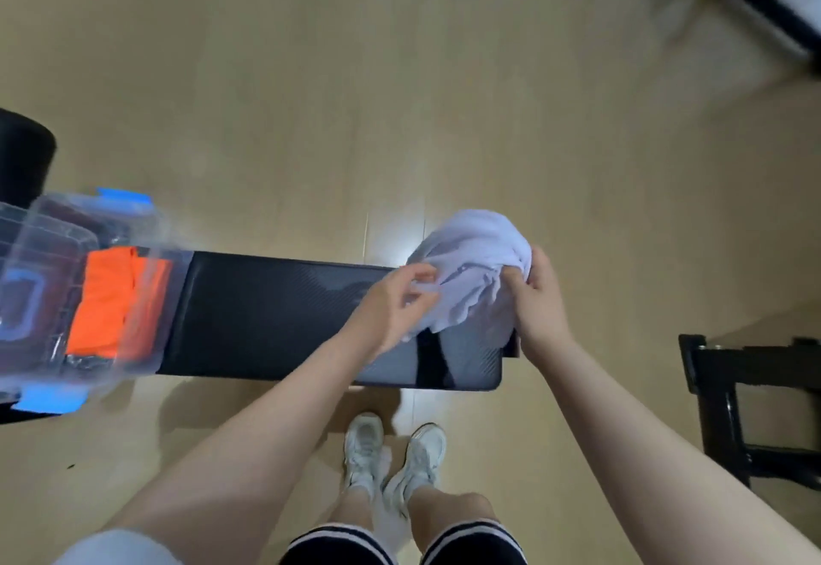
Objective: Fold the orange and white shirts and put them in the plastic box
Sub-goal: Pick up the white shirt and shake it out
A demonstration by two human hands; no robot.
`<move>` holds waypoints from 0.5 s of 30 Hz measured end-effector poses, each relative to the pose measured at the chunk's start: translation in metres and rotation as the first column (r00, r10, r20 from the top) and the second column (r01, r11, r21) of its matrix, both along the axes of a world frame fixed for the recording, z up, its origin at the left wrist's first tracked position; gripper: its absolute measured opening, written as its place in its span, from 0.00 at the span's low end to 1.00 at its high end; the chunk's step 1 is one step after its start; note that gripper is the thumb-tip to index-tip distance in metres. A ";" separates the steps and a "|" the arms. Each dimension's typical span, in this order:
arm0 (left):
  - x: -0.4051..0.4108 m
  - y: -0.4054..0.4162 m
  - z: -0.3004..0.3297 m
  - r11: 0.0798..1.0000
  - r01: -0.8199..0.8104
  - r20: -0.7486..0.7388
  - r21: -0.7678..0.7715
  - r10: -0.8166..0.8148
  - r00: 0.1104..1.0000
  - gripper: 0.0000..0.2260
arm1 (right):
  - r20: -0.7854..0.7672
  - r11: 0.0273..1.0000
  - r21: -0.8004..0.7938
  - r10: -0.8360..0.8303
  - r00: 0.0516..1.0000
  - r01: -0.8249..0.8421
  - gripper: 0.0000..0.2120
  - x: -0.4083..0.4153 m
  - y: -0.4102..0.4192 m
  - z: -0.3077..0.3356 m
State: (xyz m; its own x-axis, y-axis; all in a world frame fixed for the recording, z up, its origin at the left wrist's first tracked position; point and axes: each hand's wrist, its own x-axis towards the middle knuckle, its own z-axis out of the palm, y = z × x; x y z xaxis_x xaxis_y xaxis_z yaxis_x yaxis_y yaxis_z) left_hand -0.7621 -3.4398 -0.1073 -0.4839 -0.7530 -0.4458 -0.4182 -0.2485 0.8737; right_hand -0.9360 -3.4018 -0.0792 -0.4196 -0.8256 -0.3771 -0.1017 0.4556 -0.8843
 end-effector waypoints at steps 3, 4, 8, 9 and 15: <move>-0.010 -0.012 0.051 0.984 0.093 -0.009 -0.155 -0.095 0.995 0.19 | 0.001 0.994 -0.114 0.003 1.000 -0.003 0.08 -0.005 -0.017 0.071; -0.014 -0.017 0.066 0.965 0.091 0.005 -0.245 -0.093 0.996 0.21 | 0.031 0.989 -0.146 0.015 0.999 -0.010 0.09 -0.006 -0.022 0.093; -0.025 -0.023 0.125 0.917 -0.040 -0.082 -0.398 0.008 0.997 0.21 | 0.116 0.973 -0.231 0.037 0.993 -0.009 0.11 -0.014 -0.028 0.160; -0.029 -0.021 0.137 0.920 -0.036 -0.104 -0.390 -0.005 0.995 0.18 | 0.123 0.969 -0.245 0.039 0.992 -0.008 0.10 -0.017 -0.027 0.170; -0.052 -0.007 0.184 0.933 -0.086 -0.201 -0.350 0.014 0.979 0.05 | 0.206 0.968 -0.251 0.070 0.976 -0.017 0.05 -0.047 -0.007 0.210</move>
State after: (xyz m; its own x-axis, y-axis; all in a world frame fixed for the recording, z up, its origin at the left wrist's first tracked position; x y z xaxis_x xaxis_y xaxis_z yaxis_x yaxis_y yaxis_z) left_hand -0.8137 -3.4469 0.0771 -0.4911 -0.8698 -0.0465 -0.2284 0.0770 0.9705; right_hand -0.9826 -3.4088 0.1306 -0.3142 -0.9196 -0.2356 0.0848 0.2200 -0.9718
